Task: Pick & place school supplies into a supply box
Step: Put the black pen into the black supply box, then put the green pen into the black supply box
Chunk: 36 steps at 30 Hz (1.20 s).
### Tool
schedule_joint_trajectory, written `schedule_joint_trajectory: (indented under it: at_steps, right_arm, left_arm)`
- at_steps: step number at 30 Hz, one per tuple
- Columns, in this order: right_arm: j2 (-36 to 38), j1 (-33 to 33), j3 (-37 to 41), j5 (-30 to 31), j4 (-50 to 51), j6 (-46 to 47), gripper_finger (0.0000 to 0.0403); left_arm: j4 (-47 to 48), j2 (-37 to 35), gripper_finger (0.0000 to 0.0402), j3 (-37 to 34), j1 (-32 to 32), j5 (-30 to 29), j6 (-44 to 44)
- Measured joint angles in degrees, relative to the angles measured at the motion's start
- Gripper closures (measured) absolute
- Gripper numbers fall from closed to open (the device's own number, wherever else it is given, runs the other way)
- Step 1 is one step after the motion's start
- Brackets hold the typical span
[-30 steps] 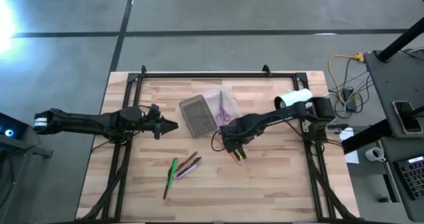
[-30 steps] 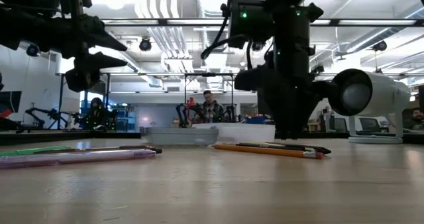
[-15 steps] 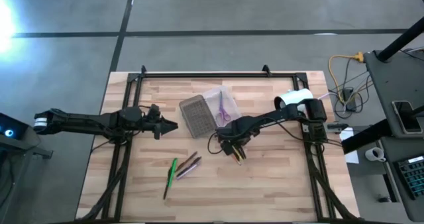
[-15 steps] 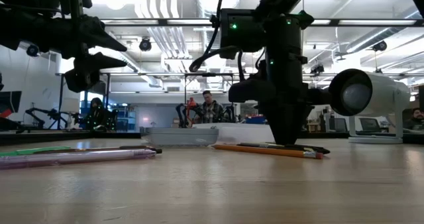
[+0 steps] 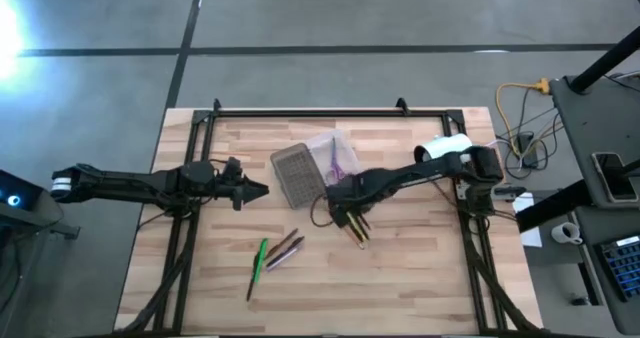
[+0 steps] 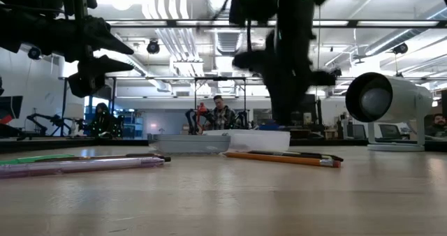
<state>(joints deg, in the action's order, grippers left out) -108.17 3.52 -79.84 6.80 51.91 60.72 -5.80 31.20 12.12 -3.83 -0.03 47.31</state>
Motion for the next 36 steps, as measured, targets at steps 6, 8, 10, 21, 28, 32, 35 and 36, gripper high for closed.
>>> schedule_joint_trajectory:
  at_steps: [6, 8, 10, 21, 28, 32, 35, 36]
  right_arm:
    - [4.6, -5.1, -4.5, 3.5, 0.1, -2.5, 0.0388]
    - [4.8, -8.4, -5.8, 3.9, -0.3, -6.3, 0.0388]
    - [3.7, -11.9, -6.7, 3.8, -1.0, -9.8, 0.0387]
    - [-4.9, -22.4, -7.9, -4.7, -3.3, -19.8, 0.0385]
    - [-8.3, -23.5, -8.0, -2.2, -5.9, -20.0, 0.0349]
    - [-8.0, -23.4, -8.1, -0.5, -6.2, -20.5, 0.0308]
    - [-7.5, -23.5, -8.1, -0.3, -6.5, -20.9, 0.0274]
    - [-7.3, -23.5, -8.1, -0.5, -6.5, -21.2, 0.0263]
  left_arm:
    - [0.0, 0.0, 0.0281, 0.0, 0.0, 0.0, 0.1]
    - [-0.2, 0.0, 0.0281, 0.0, 0.0, 0.0, 0.1]
    - [-0.2, 0.0, 0.0281, 0.0, 0.0, 0.0, 0.1]
    - [0.0, 0.0, 0.0281, 0.0, 0.0, -0.2, 0.1]
    - [0.0, 0.0, 0.0281, 0.0, 0.0, -0.4, 0.0]
    - [0.0, 0.0, 0.0281, 0.0, 0.0, -0.4, 0.1]
    - [0.0, 0.0, 0.0281, 0.0, 0.0, -0.4, 0.2]
    - [0.0, 0.0, 0.0281, 0.0, 0.0, -0.4, 0.2]
